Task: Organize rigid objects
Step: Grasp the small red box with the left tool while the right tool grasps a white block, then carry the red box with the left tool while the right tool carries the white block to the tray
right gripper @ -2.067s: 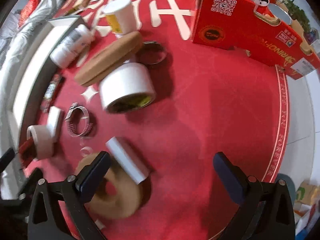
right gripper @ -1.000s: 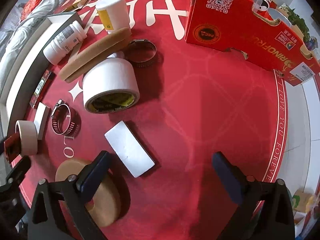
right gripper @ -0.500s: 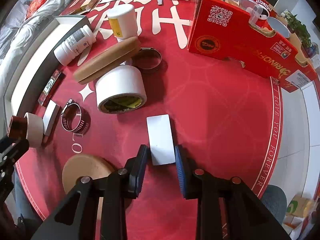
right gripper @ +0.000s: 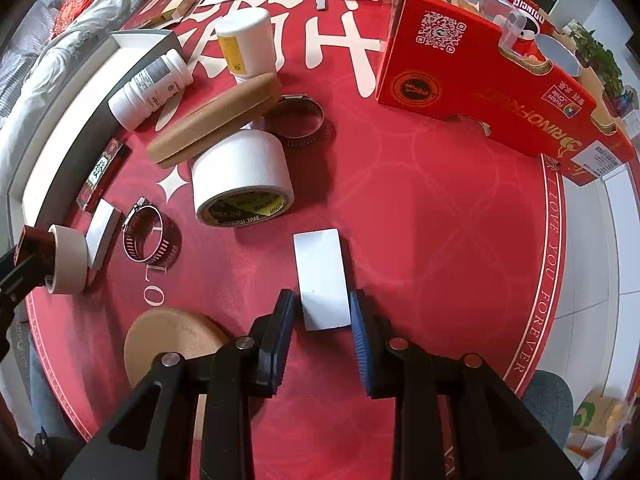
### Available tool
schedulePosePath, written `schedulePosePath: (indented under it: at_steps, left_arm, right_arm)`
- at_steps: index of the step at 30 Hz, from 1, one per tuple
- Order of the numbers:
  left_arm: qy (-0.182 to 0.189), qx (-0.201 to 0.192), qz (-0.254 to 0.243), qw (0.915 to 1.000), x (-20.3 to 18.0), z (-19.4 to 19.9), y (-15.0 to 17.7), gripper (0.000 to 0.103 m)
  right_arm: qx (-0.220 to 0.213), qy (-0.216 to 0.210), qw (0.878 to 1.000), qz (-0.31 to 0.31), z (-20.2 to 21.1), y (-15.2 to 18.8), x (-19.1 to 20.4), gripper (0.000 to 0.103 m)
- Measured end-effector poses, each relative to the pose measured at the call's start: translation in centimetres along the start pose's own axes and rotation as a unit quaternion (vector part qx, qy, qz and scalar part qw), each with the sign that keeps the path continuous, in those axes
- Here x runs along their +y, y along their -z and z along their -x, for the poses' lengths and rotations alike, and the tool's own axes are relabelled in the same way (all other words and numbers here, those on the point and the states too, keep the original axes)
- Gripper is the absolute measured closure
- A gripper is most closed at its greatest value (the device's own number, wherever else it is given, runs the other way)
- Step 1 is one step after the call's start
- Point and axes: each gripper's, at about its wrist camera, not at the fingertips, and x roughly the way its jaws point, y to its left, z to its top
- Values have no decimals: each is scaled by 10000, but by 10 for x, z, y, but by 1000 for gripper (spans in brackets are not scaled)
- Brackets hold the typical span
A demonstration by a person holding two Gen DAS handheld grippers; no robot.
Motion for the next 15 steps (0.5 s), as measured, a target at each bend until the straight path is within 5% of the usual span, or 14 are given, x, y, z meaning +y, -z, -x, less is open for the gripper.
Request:
schedulePosePath:
  at_steps: [4,15]
  left_arm:
    - [142,179,46,9997,2,-8,2,89]
    - [273,-125,198,9994,6,7,5,92]
  right_arm:
    - [-5,6,10000,-2,0,0,0,73]
    - [-97,-113,9999,7,8,5,0,79]
